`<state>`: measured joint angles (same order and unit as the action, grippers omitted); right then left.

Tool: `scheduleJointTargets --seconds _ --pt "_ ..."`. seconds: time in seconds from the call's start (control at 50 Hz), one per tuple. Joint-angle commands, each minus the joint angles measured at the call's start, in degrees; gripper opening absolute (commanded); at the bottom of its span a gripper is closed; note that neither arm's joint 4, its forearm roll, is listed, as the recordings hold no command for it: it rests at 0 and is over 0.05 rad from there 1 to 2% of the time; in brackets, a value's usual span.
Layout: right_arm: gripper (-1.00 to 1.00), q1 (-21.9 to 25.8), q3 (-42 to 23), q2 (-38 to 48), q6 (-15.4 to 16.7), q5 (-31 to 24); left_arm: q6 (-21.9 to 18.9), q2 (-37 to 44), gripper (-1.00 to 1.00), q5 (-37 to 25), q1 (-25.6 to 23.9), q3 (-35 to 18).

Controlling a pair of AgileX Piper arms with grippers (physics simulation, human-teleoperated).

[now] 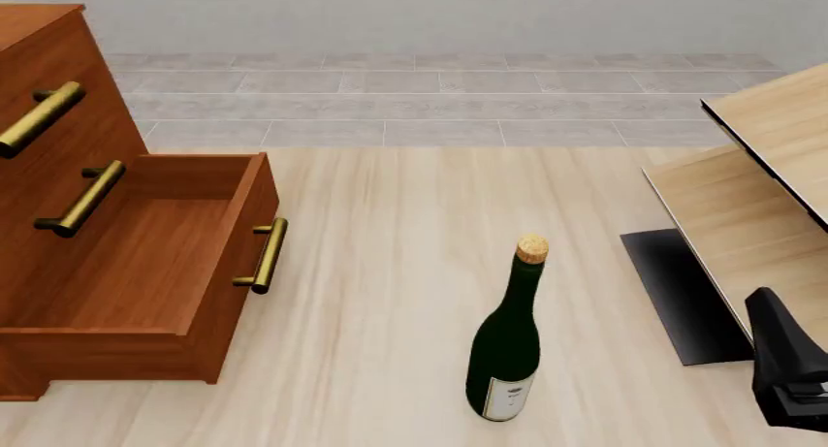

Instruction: Put the bowl on top of the cabinet.

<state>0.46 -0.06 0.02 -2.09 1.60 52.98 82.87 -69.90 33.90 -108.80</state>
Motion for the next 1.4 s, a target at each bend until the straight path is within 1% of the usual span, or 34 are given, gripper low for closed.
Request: scheduleJointTargets --seconds 0.02,0.08,0.1,0.14,0.16,0.18,0.4,0.46,0.5,0.76,1.2,1.24,1.28,1.34,1.36,1.4 --pt "1.0 0.0 0.0 0.0 0.1 0.0 0.1 1.7 -1.0 0.0 0.7 1.0" --pt "1.0 0.0 0.0 0.0 0.2 0.0 0.4 2.2 -1.0 0.0 0.1 1.3" --pt "1.0 0.0 0.0 0.0 0.2 0.0 0.1 2.1 -1.0 0.1 0.9 1.7" --pt "1.0 0.0 0.0 0.0 0.1 0.0 0.0 2.5 -1.0 0.1 0.6 1.4" --pt "1.0 0.0 0.0 0.0 0.2 0.0 0.1 2.5 -1.0 0.2 0.7 2.1" --pt "1.0 0.0 0.0 0.0 0.1 0.0 -0.3 2.7 -1.0 0.1 1.5 1.9" --pt "1.0 -0.2 0.0 0.0 0.0 0.1 -0.4 3.7 -1.0 1.0 0.9 3.1" --pt "1.0 -0.2 0.0 0.0 0.0 0.1 -1.0 3.7 -1.0 1.1 2.0 3.4" --pt "1.0 -0.2 0.0 0.0 -0.1 0.0 -1.0 3.8 -1.0 1.2 1.7 3.3" --pt "1.0 -0.3 0.0 0.0 0.0 0.0 -1.5 3.9 -1.0 2.8 1.7 5.9" --pt "1.0 -0.1 0.0 0.0 0.1 0.1 -1.9 3.8 -1.0 3.4 1.6 7.0" --pt "1.0 -0.1 0.0 0.0 0.1 0.1 -2.1 3.5 -1.0 3.3 2.3 7.2" --pt "1.0 -0.1 0.0 0.0 0.1 0.0 -2.5 3.2 -1.0 3.1 3.3 7.0" --pt "1.0 -0.1 0.0 0.0 0.1 0.0 -3.0 3.3 -1.0 3.3 2.6 5.3" --pt "1.0 -0.1 0.0 0.0 0.1 0.0 -2.8 2.8 1.0 3.1 3.5 6.0" --pt "1.0 0.0 0.0 0.0 0.1 0.0 -2.7 2.6 1.0 3.0 3.4 5.8"
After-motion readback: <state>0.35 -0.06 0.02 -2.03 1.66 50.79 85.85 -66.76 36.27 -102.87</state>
